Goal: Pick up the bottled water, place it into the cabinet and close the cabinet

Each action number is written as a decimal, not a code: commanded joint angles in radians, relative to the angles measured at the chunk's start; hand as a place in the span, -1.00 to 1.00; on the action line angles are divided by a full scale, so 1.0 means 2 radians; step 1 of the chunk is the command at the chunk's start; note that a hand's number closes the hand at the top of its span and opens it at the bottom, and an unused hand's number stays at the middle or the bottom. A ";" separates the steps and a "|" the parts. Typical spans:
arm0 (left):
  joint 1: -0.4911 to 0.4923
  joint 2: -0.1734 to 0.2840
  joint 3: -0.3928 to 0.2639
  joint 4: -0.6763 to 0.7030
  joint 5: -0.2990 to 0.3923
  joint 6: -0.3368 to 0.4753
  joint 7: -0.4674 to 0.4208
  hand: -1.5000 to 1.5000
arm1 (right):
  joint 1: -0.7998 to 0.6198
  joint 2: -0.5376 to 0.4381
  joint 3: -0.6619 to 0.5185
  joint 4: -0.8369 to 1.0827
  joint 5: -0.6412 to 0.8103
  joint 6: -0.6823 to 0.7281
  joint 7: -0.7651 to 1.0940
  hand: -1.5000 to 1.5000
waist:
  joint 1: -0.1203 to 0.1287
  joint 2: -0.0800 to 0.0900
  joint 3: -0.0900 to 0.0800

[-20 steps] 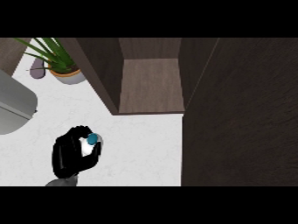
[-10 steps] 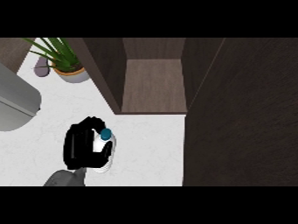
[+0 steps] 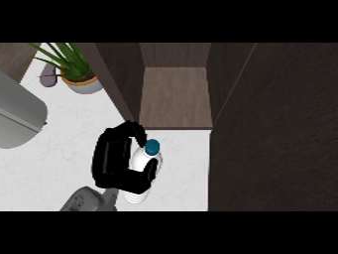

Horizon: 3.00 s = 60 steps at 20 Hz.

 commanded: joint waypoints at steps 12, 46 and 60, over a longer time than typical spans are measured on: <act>-0.158 -0.070 -0.032 0.002 -0.078 0.188 0.126 1.00 | -0.021 0.014 -0.001 -0.050 -0.044 0.000 0.059 -1.00 | -0.006 0.002 0.000; -0.403 -0.071 0.095 0.420 0.010 0.171 0.026 1.00 | -0.077 0.017 -0.043 0.000 -0.077 0.034 0.080 -1.00 | -0.021 0.008 0.000; -0.477 -0.071 0.081 0.592 -0.059 0.172 0.013 -1.00 | -0.053 0.002 -0.073 -0.028 -0.122 0.051 0.078 -1.00 | -0.026 0.009 -0.001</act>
